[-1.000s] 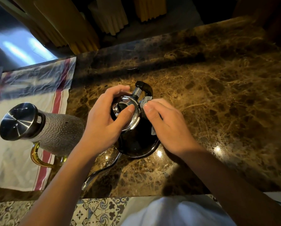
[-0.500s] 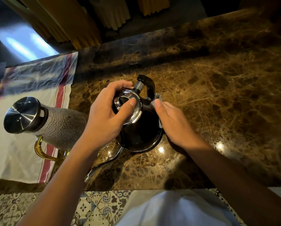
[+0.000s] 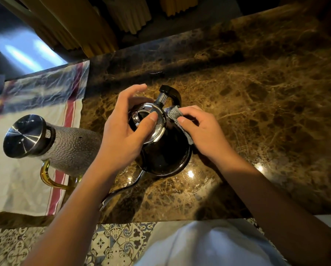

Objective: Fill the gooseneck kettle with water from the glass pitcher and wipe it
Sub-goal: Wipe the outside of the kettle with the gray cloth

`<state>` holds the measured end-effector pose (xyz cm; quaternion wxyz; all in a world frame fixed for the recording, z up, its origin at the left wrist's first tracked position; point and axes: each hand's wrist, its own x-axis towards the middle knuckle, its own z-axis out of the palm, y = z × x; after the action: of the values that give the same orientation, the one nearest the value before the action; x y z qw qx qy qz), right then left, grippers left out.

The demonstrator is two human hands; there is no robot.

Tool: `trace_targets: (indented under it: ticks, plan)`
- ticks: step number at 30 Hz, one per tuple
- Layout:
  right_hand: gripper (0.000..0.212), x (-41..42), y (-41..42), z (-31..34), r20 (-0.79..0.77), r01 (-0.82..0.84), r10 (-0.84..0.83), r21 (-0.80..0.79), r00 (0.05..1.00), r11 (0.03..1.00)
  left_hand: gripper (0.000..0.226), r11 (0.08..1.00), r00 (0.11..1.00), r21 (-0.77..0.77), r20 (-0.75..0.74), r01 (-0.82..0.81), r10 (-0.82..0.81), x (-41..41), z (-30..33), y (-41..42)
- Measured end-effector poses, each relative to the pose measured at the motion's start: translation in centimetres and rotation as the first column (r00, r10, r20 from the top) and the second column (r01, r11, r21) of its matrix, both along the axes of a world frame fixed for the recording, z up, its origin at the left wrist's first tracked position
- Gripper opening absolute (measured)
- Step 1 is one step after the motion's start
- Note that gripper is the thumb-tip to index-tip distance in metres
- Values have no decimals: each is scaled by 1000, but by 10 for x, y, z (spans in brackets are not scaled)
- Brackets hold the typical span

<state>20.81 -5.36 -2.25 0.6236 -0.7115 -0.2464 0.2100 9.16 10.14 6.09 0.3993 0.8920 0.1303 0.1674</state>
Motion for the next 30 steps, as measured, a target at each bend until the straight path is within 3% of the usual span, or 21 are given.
trace_targets:
  ticks: [7,9,13,16,22,26,30]
  plan:
    - [21,20,1,-18,57,0,18,-295,998,955,49,999,999,-22,25,-30,30,1,-3,-2]
    - [15,17,-2,-19,50,3,11,-258,999,966,48,999,998,-23,29,-46,47,1,-3,-3]
    - [6,7,-18,-23,-161,46,-59,-84,985,995,45,995,994,-2,61,-96,96,4,-3,-8]
    - [8,-4,-28,-21,-202,90,-94,-29,975,996,37,980,972,-30,123,-198,200,9,-6,-17]
    - [16,-35,-38,-34,-98,109,-105,29,990,994,35,934,919,-50,169,-353,356,20,-9,-29]
    - [15,-53,-43,-42,201,65,-65,7,977,998,38,918,903,-48,166,-395,397,23,-10,-32]
    - [15,-71,-40,-51,268,95,-86,-18,960,995,39,909,895,-48,162,-414,416,24,-10,-34]
